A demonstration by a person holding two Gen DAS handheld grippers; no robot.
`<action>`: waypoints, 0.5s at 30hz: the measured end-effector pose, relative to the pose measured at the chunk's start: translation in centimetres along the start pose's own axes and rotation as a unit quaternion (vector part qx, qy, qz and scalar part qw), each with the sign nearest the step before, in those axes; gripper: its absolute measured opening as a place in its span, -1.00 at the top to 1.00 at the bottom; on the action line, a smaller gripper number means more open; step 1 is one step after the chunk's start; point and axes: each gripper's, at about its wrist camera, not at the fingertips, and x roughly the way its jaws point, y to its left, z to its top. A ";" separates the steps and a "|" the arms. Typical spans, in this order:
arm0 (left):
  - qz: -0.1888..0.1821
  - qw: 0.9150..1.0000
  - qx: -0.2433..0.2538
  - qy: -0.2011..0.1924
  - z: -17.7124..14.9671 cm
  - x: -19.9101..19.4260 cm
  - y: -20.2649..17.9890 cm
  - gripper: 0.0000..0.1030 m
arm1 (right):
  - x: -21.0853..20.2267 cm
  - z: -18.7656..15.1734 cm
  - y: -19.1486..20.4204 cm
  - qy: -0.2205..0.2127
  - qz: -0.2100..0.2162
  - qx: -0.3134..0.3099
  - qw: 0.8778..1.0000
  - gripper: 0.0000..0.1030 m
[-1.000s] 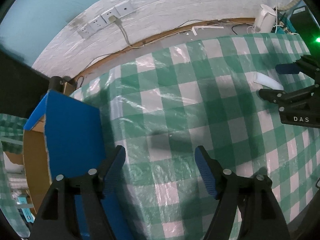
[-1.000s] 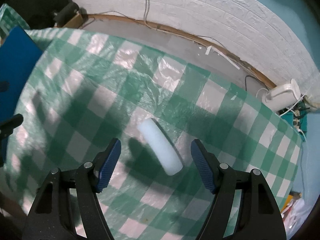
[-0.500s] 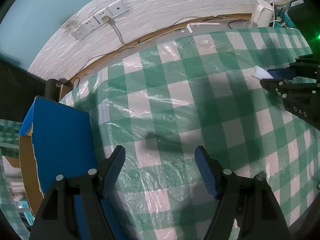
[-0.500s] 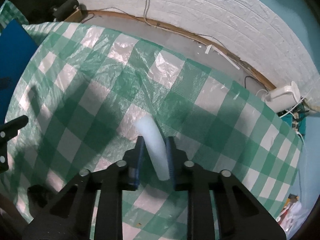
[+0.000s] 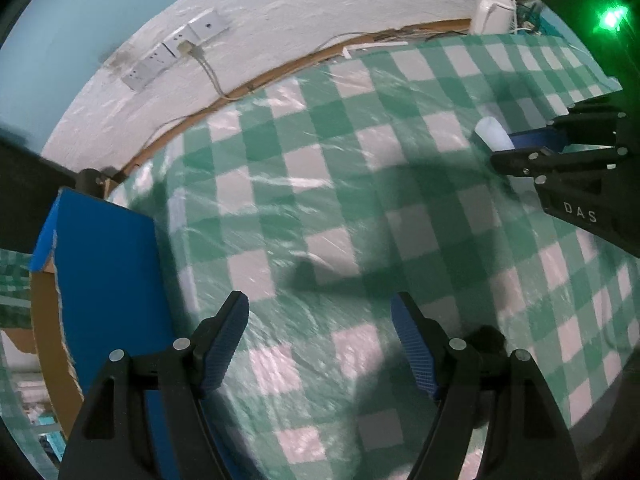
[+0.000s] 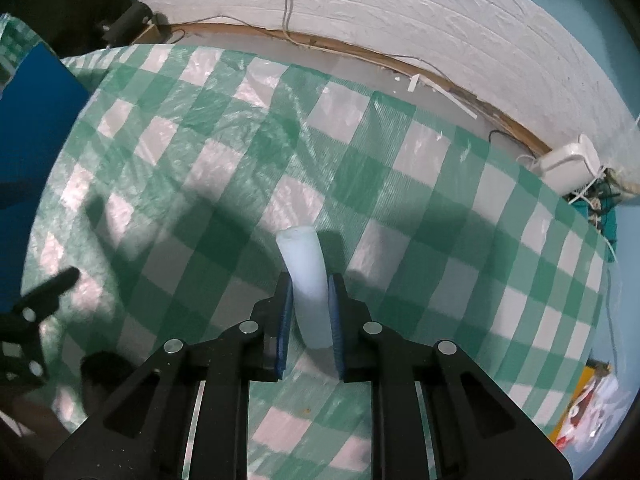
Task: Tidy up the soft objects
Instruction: 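Grasp the white foam tube with the right gripper while the left gripper grasps the black sock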
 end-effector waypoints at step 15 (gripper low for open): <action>-0.032 0.999 0.026 0.006 -2.6 -1.6 -3.7 -0.69 | -4.0 -5.6 2.2 0.005 0.025 0.005 1.000 0.69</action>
